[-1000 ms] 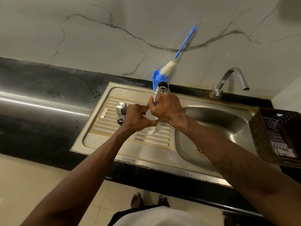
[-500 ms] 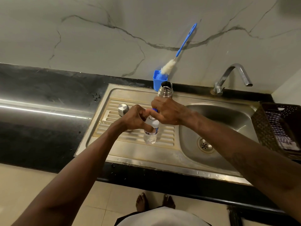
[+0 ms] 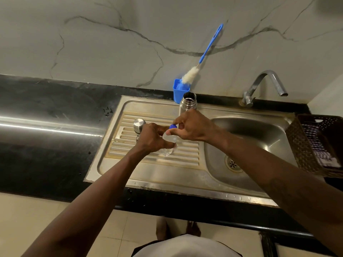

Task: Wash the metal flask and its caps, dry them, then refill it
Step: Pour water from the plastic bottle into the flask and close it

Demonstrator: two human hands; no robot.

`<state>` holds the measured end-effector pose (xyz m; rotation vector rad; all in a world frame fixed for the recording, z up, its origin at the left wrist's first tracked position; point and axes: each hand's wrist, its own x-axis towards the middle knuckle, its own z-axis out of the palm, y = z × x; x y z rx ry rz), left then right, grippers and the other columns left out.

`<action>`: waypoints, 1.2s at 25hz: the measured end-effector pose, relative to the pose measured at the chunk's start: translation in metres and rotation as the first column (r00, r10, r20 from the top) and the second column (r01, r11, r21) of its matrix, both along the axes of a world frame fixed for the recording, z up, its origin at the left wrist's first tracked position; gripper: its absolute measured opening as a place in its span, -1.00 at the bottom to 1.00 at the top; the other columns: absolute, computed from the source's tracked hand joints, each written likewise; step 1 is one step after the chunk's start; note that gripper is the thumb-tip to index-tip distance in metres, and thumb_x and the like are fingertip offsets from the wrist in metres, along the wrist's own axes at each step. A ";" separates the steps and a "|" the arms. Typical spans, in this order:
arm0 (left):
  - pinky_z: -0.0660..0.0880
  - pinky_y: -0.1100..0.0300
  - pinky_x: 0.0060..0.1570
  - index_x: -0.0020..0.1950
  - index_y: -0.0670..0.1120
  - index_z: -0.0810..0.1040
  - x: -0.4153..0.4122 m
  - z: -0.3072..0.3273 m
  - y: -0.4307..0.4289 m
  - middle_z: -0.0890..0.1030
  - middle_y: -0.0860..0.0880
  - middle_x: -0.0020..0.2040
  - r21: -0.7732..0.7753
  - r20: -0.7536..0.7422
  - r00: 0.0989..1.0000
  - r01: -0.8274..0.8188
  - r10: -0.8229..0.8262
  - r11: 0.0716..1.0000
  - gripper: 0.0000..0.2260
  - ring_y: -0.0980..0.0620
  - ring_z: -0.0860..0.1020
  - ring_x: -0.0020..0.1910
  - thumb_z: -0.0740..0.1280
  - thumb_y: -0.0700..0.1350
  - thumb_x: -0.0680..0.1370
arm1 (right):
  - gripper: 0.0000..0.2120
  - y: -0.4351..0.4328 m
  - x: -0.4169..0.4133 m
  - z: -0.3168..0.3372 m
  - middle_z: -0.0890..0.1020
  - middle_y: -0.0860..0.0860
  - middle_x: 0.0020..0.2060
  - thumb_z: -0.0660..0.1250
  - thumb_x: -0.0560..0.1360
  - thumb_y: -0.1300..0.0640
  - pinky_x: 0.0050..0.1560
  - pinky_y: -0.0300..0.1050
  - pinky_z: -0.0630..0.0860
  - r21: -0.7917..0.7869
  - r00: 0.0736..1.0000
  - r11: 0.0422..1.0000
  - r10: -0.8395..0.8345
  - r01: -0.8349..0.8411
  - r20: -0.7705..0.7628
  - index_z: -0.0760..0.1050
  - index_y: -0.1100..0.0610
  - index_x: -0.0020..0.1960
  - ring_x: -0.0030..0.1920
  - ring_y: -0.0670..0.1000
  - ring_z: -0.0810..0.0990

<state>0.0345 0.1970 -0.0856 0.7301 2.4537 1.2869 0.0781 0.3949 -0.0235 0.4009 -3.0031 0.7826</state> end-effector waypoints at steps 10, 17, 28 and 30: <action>0.67 0.20 0.01 0.06 -0.04 0.76 0.002 -0.005 0.000 0.76 0.09 -0.06 0.019 0.021 0.999 0.038 -0.038 0.999 -0.63 0.21 0.73 -0.09 0.71 -0.17 0.29 | -0.54 0.000 -0.002 0.002 0.70 -0.01 0.14 0.48 0.43 0.37 0.15 -0.05 0.64 -0.098 0.973 0.990 0.117 -0.099 0.198 0.66 0.04 0.27 0.06 -0.08 0.63; 0.62 0.28 -0.11 -0.09 0.12 0.75 0.004 -0.005 0.001 0.75 0.14 -0.20 0.043 0.010 0.999 0.039 -0.039 0.998 -0.71 0.23 0.70 -0.20 0.70 -0.16 0.30 | -0.60 -0.008 0.001 0.006 0.59 -0.12 -0.35 0.51 0.47 -0.18 -0.27 -0.20 0.46 0.063 0.997 0.998 0.000 -0.005 0.076 0.70 0.17 0.01 -0.34 -0.10 0.54; 0.69 -0.05 0.01 -0.02 -0.01 0.72 -0.002 -0.017 -0.013 0.77 0.01 -0.10 -0.103 0.003 0.998 0.059 -0.058 0.993 -0.65 0.05 0.74 -0.13 0.70 -0.06 0.25 | -0.56 -0.011 0.003 -0.006 0.70 -0.04 0.07 0.44 0.41 0.45 0.16 -0.04 0.64 -0.118 0.975 0.980 0.177 -0.161 0.137 0.69 0.03 0.16 0.09 -0.05 0.64; 0.68 -0.09 -0.01 0.01 -0.06 0.74 -0.002 -0.021 -0.016 0.77 0.02 -0.11 -0.098 -0.003 0.998 0.059 -0.059 0.993 -0.61 0.02 0.74 -0.13 0.66 0.02 0.24 | -0.63 -0.012 0.004 -0.002 0.71 0.00 0.04 0.46 0.43 0.38 0.12 -0.13 0.63 -0.150 0.985 0.978 0.159 -0.147 0.071 0.68 0.09 0.18 0.05 -0.04 0.65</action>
